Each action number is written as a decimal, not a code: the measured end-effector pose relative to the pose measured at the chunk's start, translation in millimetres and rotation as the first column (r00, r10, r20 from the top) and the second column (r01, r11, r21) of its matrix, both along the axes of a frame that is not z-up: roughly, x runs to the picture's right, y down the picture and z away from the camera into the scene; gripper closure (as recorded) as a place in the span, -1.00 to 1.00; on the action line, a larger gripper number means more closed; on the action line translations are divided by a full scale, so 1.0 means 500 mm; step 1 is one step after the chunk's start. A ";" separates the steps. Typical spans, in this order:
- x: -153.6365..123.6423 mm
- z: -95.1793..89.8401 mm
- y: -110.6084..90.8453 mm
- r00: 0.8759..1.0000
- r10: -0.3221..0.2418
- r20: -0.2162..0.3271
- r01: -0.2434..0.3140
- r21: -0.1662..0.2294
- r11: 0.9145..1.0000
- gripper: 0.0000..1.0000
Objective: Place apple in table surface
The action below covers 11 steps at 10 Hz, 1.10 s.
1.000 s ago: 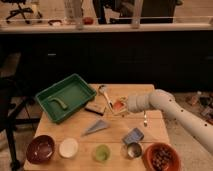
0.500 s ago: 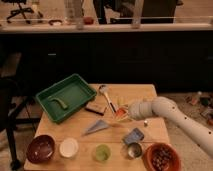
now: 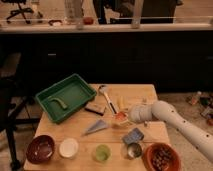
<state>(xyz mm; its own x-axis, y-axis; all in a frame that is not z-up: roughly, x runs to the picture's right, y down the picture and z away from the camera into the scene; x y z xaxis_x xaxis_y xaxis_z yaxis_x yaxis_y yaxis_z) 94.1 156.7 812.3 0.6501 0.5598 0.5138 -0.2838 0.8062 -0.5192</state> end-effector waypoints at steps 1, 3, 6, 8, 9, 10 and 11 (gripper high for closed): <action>0.000 0.006 0.008 1.000 0.001 0.004 -0.001 -0.001 1.000 1.00; 0.001 0.006 0.007 1.000 0.002 0.003 -0.002 0.000 1.000 0.88; 0.001 0.006 0.007 1.000 0.002 0.003 -0.002 -0.001 1.000 0.29; 0.004 0.006 0.008 1.000 0.003 0.001 -0.003 -0.001 1.000 -0.08; 0.003 0.007 0.008 1.000 0.002 0.002 -0.002 -0.001 1.000 -0.27; 0.003 0.006 0.008 1.000 0.002 0.002 -0.002 -0.001 1.000 -0.47; 0.003 0.006 0.008 1.000 0.003 0.002 -0.003 -0.001 1.000 -0.58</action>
